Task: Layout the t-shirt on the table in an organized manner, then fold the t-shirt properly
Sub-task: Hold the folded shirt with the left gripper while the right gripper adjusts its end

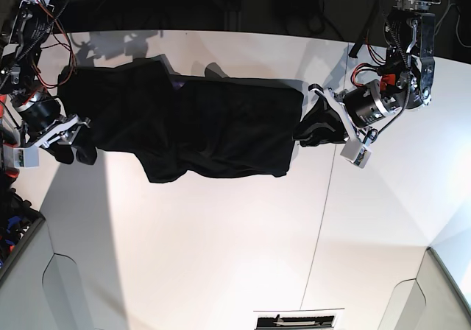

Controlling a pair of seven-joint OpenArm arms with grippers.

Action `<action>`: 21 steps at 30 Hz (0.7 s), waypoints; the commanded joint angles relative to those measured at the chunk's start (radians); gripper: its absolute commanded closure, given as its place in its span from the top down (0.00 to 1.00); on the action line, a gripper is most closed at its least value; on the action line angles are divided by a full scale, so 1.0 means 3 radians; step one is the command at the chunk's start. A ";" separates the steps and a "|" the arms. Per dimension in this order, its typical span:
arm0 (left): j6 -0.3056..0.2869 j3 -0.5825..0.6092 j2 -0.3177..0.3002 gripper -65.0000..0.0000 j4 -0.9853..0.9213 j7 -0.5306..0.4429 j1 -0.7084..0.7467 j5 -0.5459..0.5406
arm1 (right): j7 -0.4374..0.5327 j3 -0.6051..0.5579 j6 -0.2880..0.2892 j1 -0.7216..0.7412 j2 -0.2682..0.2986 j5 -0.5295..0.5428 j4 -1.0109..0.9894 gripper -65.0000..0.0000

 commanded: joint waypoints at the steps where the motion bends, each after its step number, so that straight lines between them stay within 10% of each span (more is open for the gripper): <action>1: -0.0030 -0.0014 -0.0027 0.23 0.0056 -0.0064 -0.0037 -0.0083 | 0.0070 0.0022 0.0025 0.0043 0.0052 -0.0018 0.0048 0.00; 7: -0.0030 -0.0014 -0.0027 0.23 0.0056 -0.0061 -0.0036 -0.0083 | 0.0031 0.0020 0.0098 0.0043 0.0051 -0.0656 0.0048 0.03; 10: -0.0030 -0.0014 -0.0027 0.23 0.0055 -0.0062 -0.0036 -0.0085 | 0.0270 0.0020 0.0060 0.0043 0.0052 -0.0902 0.0048 0.64; 11: -0.0030 -0.0014 -0.0027 0.23 0.0056 -0.0061 -0.0036 -0.0085 | 0.0351 0.0020 0.0061 0.0045 0.0052 -0.0980 0.0048 0.69; 16: -0.0030 -0.0014 -0.0027 0.23 0.0055 -0.0060 -0.0036 -0.0084 | 0.0399 0.0020 0.0067 0.0043 0.0052 -0.1104 0.0048 0.66; 20: -0.0030 -0.0014 -0.0027 0.23 0.0055 -0.0061 -0.0037 -0.0084 | 0.0398 0.0018 0.0122 0.0042 0.0061 -0.1394 0.0048 0.00; 21: -0.0030 -0.0014 -0.0027 0.23 0.0055 -0.0061 -0.0036 -0.0085 | 0.0393 0.0018 0.0111 0.0043 0.0061 -0.1362 0.0048 0.00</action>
